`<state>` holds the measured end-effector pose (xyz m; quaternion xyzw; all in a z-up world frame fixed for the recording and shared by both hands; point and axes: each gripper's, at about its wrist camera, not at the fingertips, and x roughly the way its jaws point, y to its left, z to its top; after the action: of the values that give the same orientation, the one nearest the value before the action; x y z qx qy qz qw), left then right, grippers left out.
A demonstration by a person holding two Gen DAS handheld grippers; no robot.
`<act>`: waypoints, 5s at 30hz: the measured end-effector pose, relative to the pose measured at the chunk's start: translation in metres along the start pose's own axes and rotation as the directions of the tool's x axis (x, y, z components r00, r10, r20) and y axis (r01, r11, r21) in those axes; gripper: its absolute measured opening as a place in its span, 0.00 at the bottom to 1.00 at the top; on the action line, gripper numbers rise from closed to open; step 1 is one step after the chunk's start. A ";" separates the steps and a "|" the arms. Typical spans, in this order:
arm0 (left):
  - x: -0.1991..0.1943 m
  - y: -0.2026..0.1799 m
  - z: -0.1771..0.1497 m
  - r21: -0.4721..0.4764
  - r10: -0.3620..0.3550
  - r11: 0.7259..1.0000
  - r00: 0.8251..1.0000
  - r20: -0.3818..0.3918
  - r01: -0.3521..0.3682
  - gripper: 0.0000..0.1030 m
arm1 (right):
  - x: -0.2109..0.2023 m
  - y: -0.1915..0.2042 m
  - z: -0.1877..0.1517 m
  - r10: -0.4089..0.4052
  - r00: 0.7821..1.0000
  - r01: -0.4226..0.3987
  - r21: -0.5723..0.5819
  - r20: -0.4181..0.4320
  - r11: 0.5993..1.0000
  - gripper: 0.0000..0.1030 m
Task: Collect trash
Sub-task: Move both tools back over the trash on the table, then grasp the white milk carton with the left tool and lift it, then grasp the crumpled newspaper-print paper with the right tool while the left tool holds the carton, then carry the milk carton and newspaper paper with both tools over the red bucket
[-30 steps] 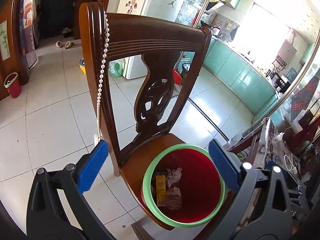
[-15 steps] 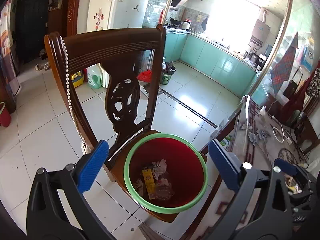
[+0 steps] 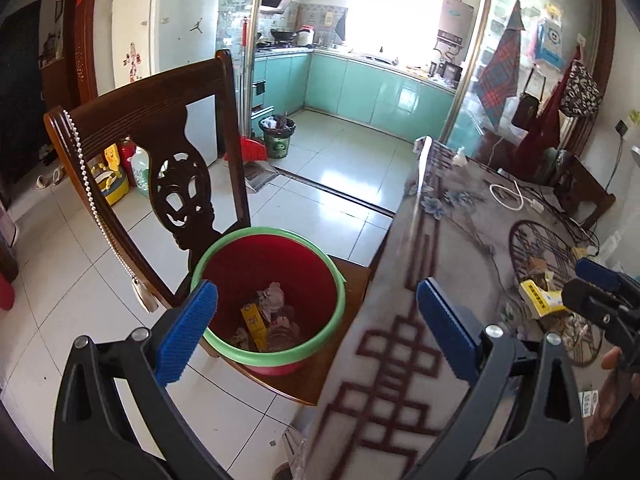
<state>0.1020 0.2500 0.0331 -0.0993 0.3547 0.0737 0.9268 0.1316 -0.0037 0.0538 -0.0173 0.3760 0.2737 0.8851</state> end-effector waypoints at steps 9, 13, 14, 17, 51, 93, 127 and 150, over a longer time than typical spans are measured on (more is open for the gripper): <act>-0.008 -0.104 -0.041 0.144 -0.163 0.975 0.984 -0.072 0.172 0.95 | -0.057 -0.080 -0.056 -0.120 0.993 0.121 0.105 -0.015 0.987 0.94; -0.009 -0.156 -0.064 0.222 -0.247 0.938 0.962 -0.115 0.267 0.95 | -0.083 -0.114 -0.079 -0.177 0.984 0.178 0.141 -0.023 0.974 0.94; -0.010 -0.168 -0.070 0.240 -0.265 0.927 0.956 -0.126 0.288 0.95 | -0.090 -0.123 -0.084 -0.189 0.982 0.191 0.149 -0.025 0.970 0.94; -0.011 -0.202 -0.086 0.285 -0.331 0.885 0.928 -0.169 0.368 0.95 | -0.108 -0.150 -0.098 -0.227 0.973 0.229 0.177 -0.033 0.957 0.94; 0.023 -0.429 -0.231 0.694 -0.330 0.238 0.729 -0.600 0.680 0.95 | -0.183 -0.269 -0.157 -0.227 0.973 0.218 0.425 -0.031 0.878 0.94; 0.022 -0.285 -0.117 0.592 -0.328 0.639 0.870 -0.367 0.491 0.48 | -0.091 -0.229 -0.142 -0.187 0.972 0.223 0.305 -0.142 0.926 0.94; 0.036 -0.178 -0.057 0.368 -0.385 0.822 0.900 -0.205 0.435 0.49 | 0.038 -0.231 -0.122 -0.360 0.892 0.420 0.204 -0.272 0.885 0.67; 0.025 -0.146 -0.045 0.316 -0.299 0.896 0.950 -0.088 0.311 0.49 | -0.030 -0.142 -0.082 -0.341 0.935 0.350 0.100 -0.096 0.931 0.54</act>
<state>0.1212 0.0991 0.0028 -0.0004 0.3589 -0.1341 0.9237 0.1309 -0.1579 -0.0095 -0.0426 0.4161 0.0905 0.9038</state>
